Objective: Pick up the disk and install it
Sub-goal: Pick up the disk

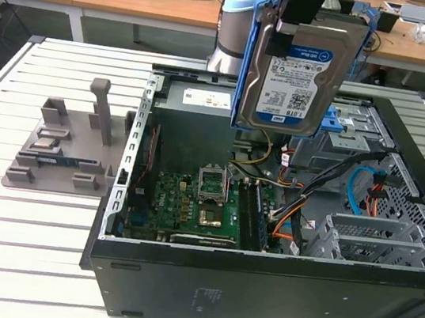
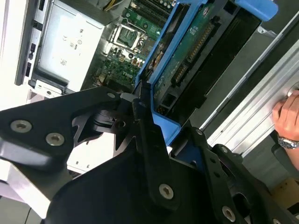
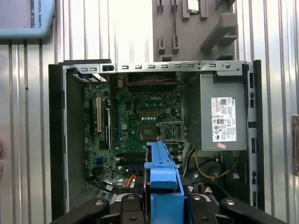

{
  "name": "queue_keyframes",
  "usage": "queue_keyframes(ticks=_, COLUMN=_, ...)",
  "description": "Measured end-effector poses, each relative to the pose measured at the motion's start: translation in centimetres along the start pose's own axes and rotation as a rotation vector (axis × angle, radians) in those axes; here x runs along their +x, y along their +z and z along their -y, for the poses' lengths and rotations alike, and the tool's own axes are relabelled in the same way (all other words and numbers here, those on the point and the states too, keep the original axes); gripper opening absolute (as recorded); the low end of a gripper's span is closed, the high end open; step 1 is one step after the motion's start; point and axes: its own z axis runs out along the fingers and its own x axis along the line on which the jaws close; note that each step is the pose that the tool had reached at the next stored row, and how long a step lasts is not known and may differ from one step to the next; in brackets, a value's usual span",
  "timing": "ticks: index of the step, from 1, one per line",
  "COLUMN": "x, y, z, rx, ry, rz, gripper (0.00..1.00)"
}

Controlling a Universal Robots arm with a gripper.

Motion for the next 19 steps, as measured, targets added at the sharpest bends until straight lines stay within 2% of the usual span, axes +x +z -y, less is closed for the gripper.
queue_keyframes(ticks=2, x=0.44, y=0.01, z=0.08, rx=0.0000, ry=0.000, rz=0.0000, gripper=0.37)
queue_keyframes(ticks=4, x=1.18, y=0.02, z=0.23, rx=0.0001, ry=0.000, rz=0.0000, gripper=0.37)
queue_keyframes(ticks=19, x=4.48, y=0.11, z=0.76, rx=0.0000, ry=0.000, rz=0.0000, gripper=0.37)
